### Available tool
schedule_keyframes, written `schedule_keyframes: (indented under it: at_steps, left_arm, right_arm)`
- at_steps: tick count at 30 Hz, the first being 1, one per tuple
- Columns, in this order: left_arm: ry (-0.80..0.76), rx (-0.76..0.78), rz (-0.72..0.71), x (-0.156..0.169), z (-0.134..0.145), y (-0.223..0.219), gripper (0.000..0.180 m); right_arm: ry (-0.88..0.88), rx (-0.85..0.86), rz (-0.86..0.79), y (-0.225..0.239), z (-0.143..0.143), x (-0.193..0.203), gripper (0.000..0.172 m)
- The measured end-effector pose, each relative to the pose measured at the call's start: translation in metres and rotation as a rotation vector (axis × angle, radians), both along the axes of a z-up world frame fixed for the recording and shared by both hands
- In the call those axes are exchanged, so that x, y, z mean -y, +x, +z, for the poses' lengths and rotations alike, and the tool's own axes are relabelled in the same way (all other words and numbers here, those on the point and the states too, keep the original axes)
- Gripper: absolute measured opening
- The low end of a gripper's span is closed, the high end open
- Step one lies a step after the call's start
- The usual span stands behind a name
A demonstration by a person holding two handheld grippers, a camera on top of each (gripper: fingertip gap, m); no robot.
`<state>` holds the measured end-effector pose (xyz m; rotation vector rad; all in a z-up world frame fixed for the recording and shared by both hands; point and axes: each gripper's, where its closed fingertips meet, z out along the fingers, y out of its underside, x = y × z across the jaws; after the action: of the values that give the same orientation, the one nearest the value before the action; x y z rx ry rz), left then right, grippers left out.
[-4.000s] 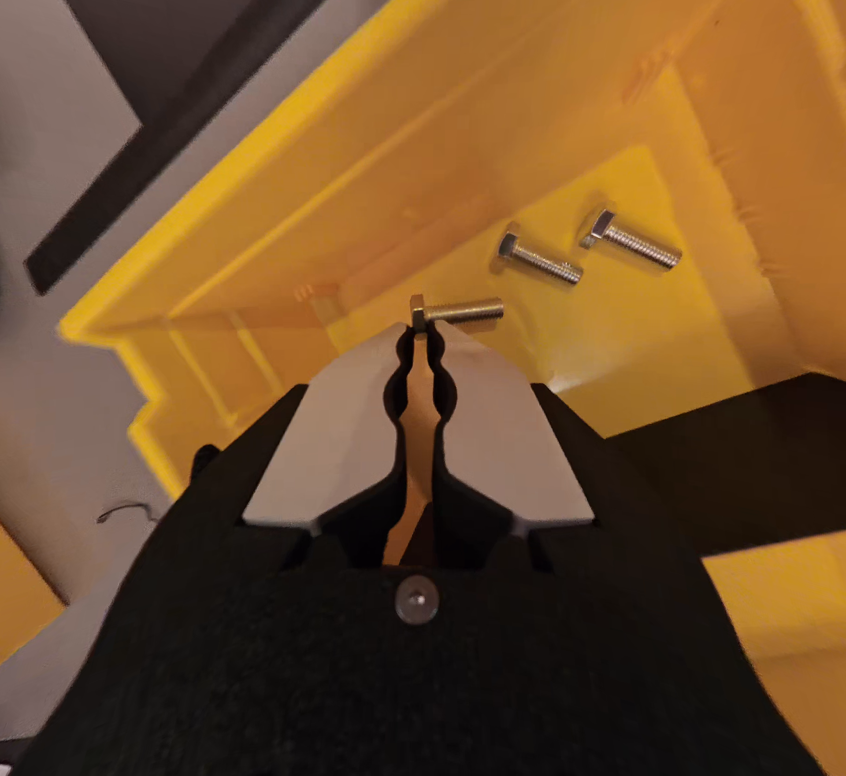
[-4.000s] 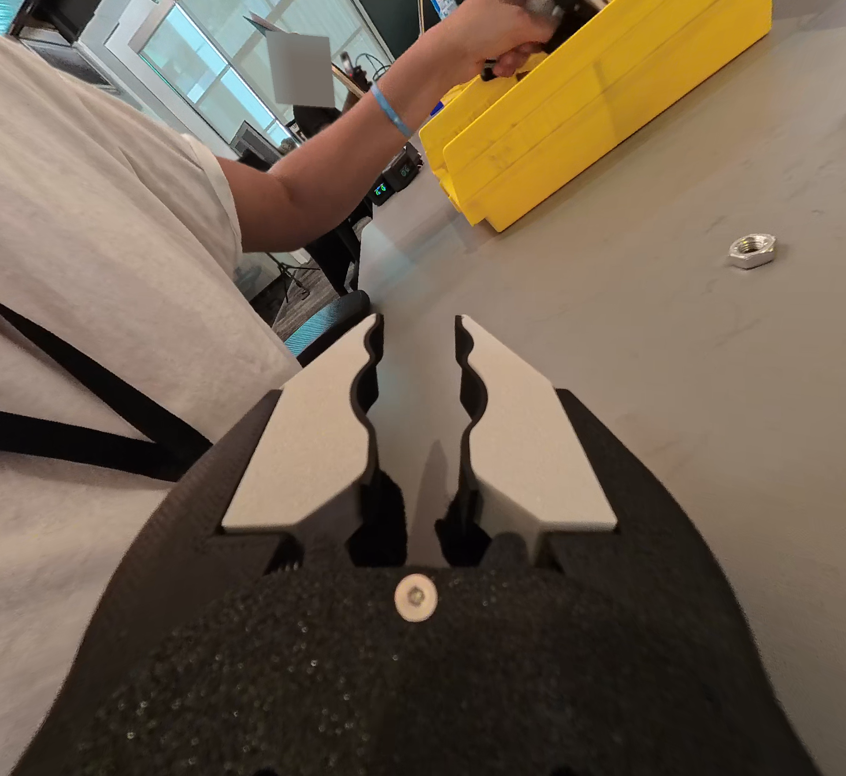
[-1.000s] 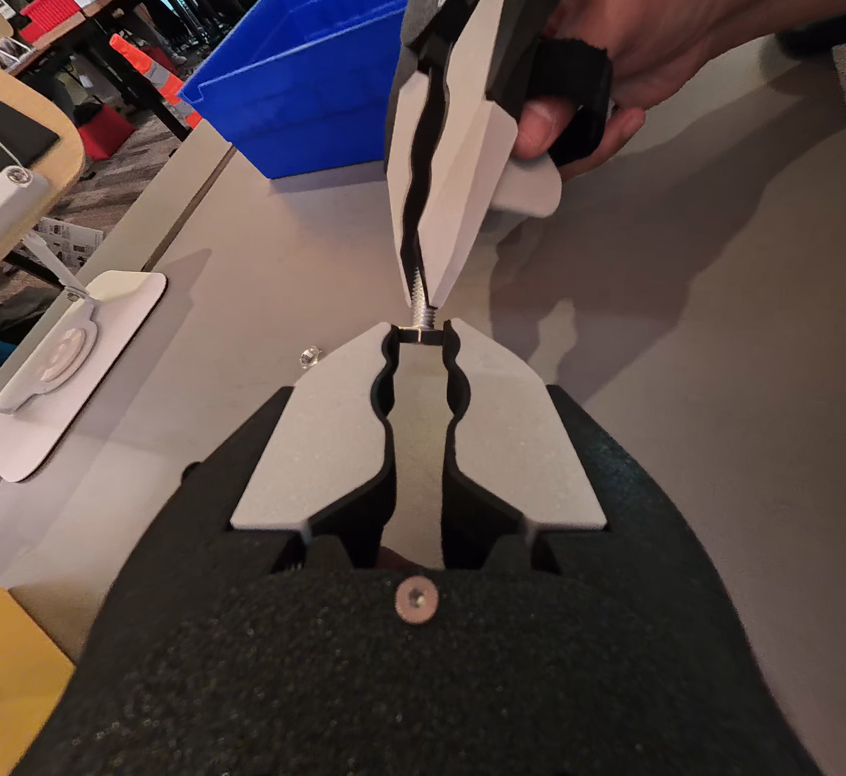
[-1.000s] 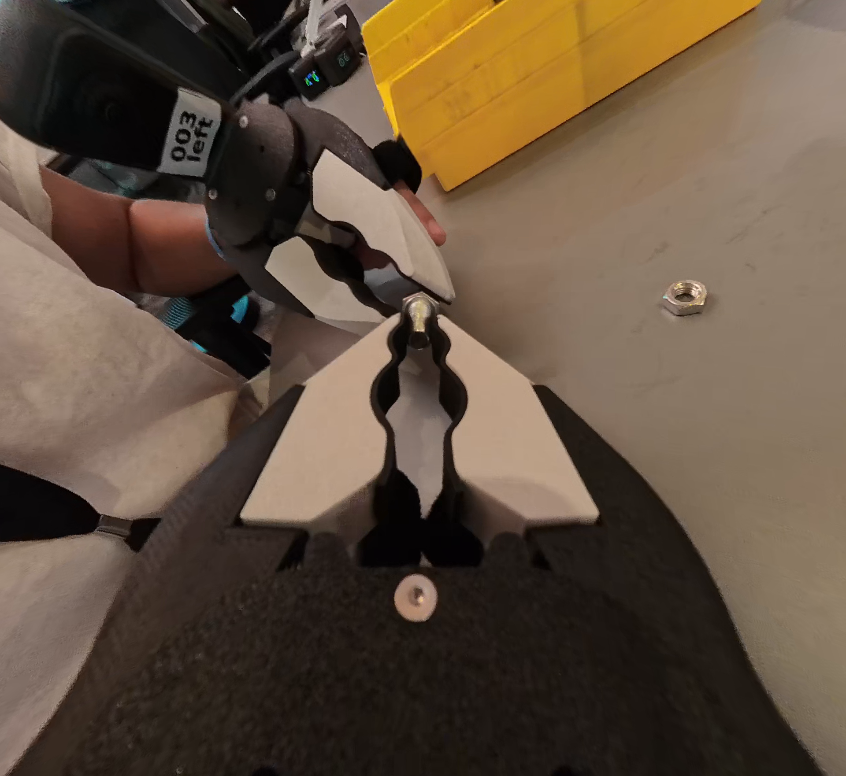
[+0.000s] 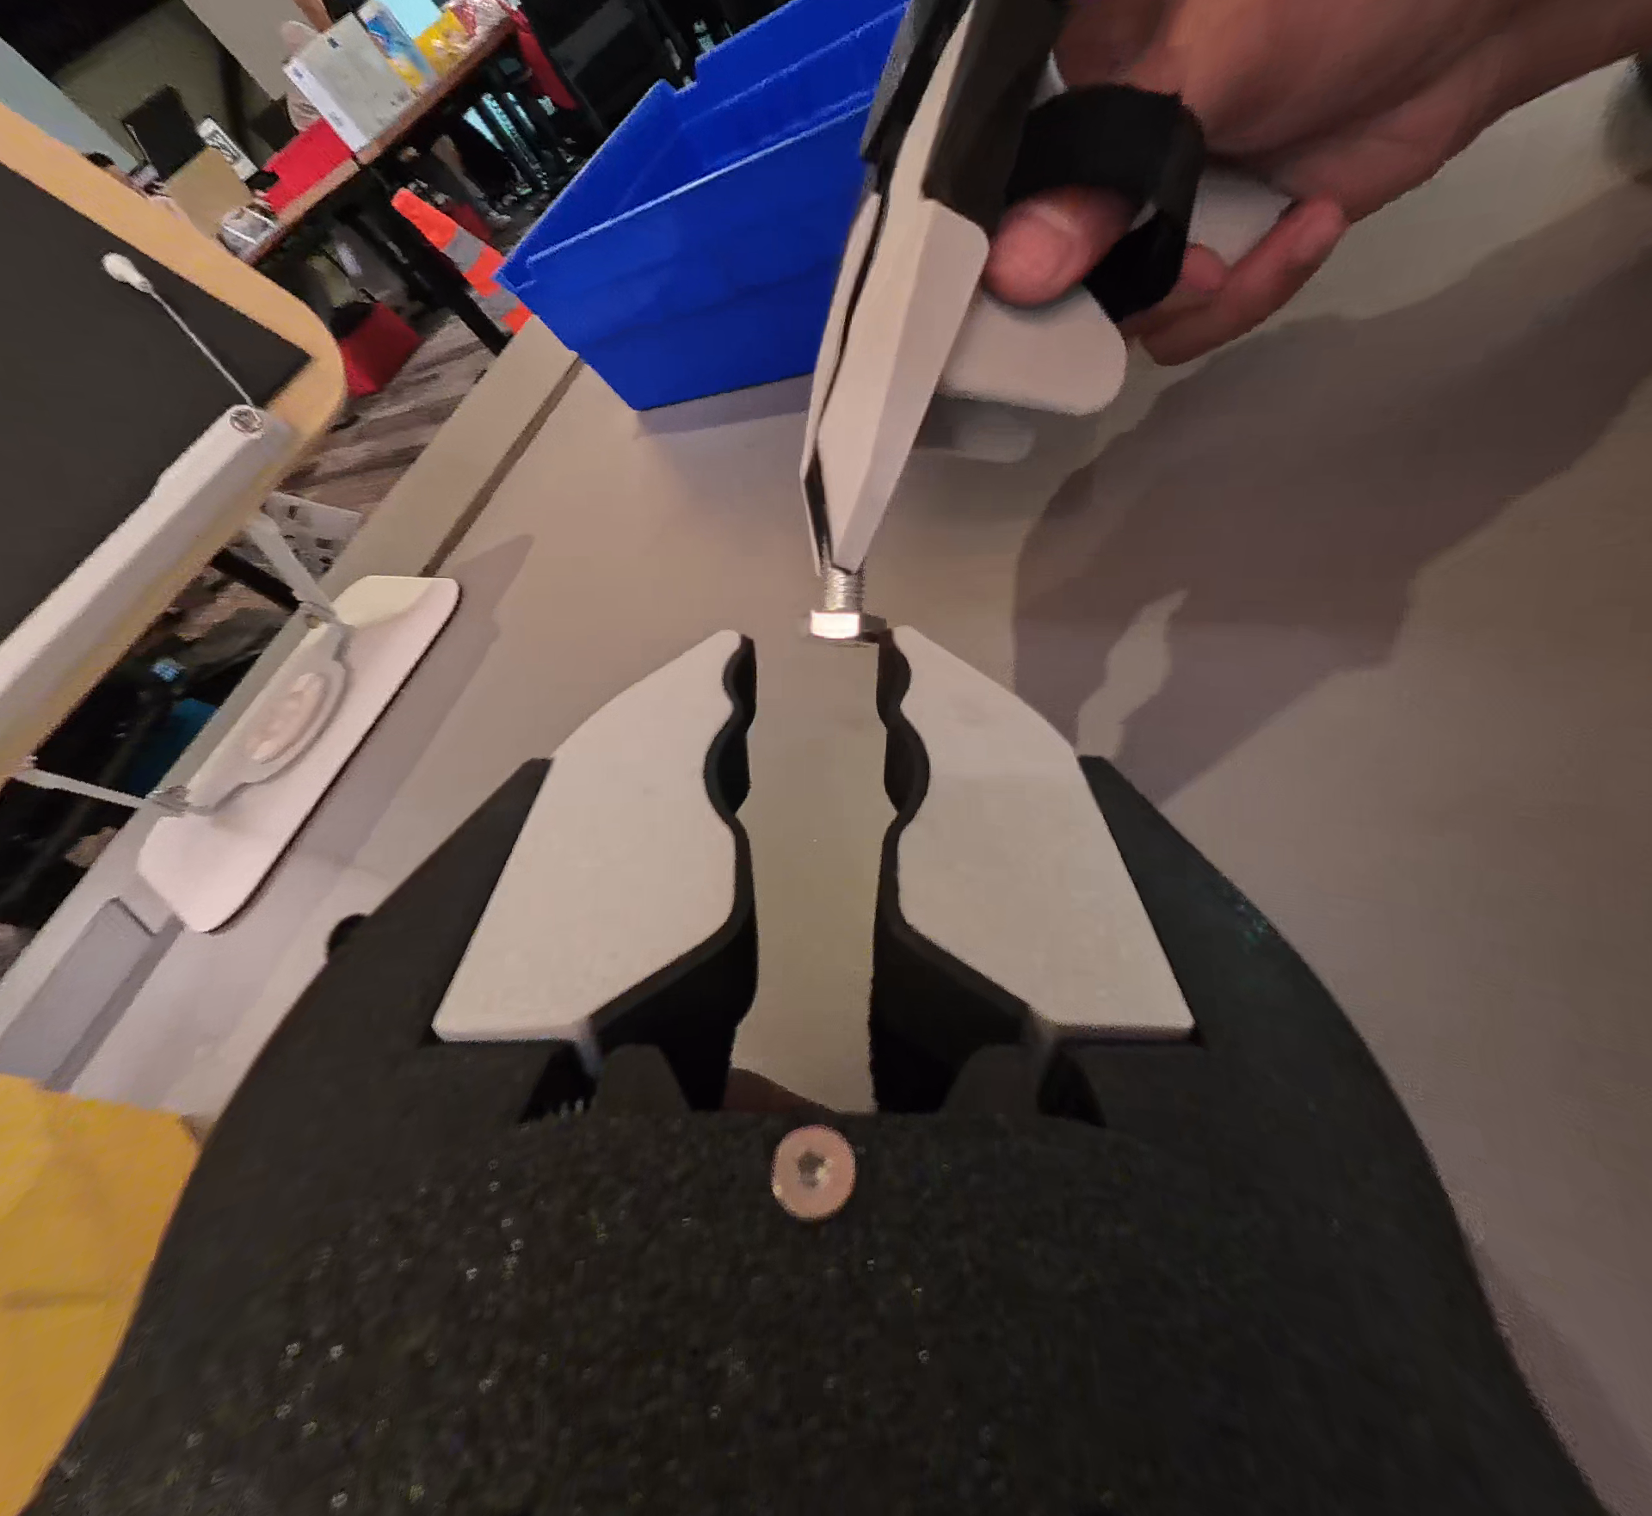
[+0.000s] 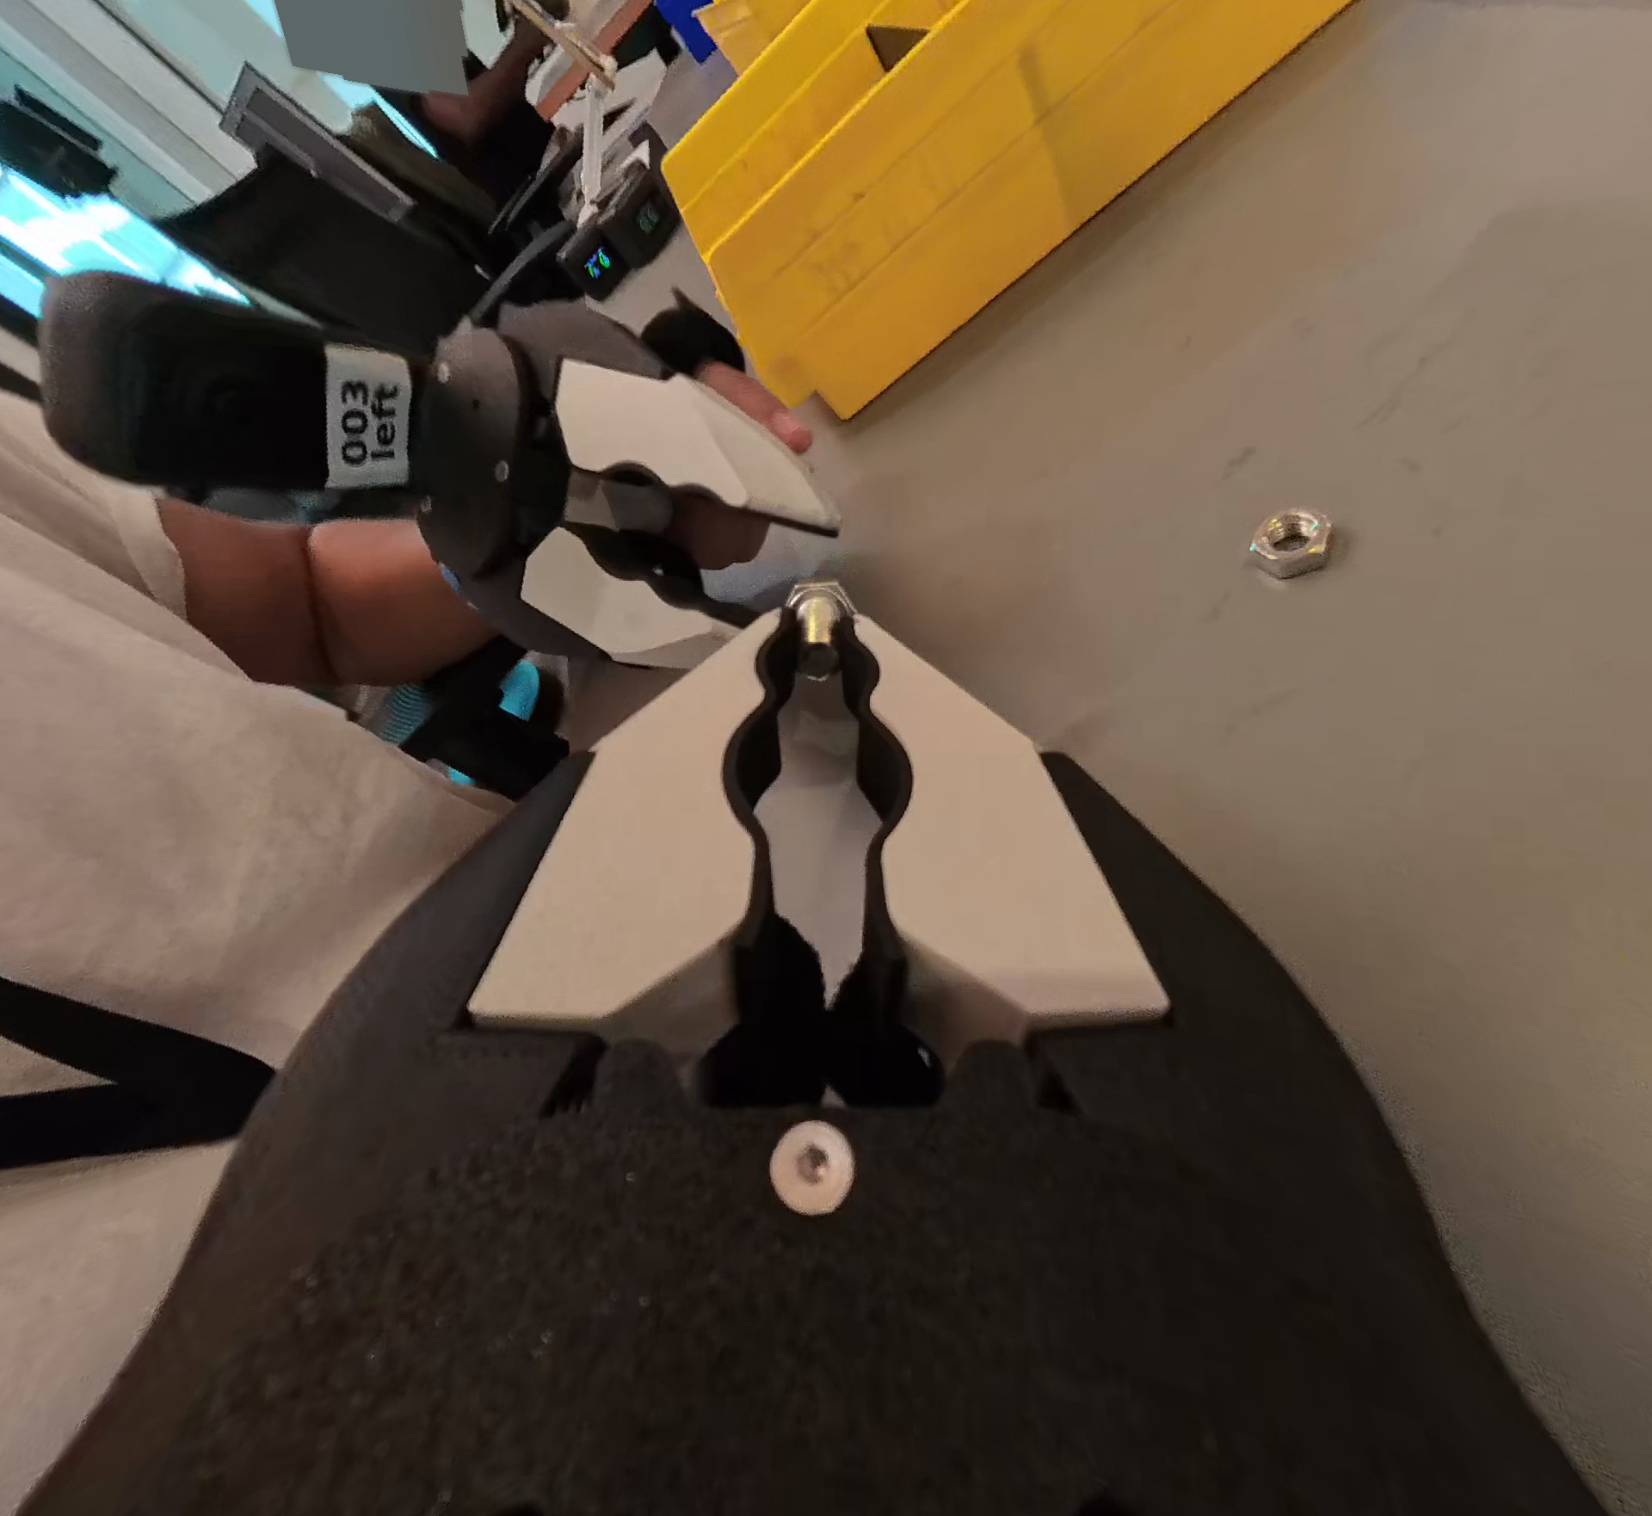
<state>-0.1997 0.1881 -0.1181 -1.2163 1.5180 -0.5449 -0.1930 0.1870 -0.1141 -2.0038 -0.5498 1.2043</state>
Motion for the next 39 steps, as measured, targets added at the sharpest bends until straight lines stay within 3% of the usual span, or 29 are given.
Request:
schedule_keyframes:
  at_steps: [1,13,22,25,30,32,36,39]
  left_arm:
    - [0.019,-0.004,0.003,0.0,0.0,0.0,0.025]
    - [0.114,-0.039,0.023,-0.001,-0.005,0.001,0.018]
    - [0.177,-0.094,0.068,-0.008,-0.011,0.0,0.018]
    - [0.15,-0.101,0.089,-0.01,-0.01,-0.001,0.018]
    - [0.033,-0.057,0.054,-0.007,-0.006,0.0,0.017]
    - [0.058,-0.046,0.057,-0.008,-0.005,0.0,0.017]
    - [0.181,-0.04,0.096,-0.01,0.0,0.0,0.017]
    - [0.153,-0.031,0.097,-0.01,0.001,-0.001,0.018]
  right_arm:
    - [-0.021,-0.024,-0.012,0.0,0.0,-0.001,0.009]
    - [-0.122,-0.136,-0.042,-0.006,0.0,-0.002,0.009]
    - [-0.325,-0.308,-0.112,-0.006,-0.003,-0.008,0.012]
    - [-0.316,-0.351,-0.087,-0.007,0.005,-0.006,0.018]
    - [-0.217,-0.28,-0.07,-0.006,0.006,-0.005,0.015]
    - [-0.192,-0.232,-0.107,-0.002,0.003,-0.008,0.009]
    - [-0.23,-0.305,-0.141,-0.002,0.006,-0.01,0.009]
    - [-0.246,-0.336,-0.15,-0.003,0.007,-0.01,0.009]
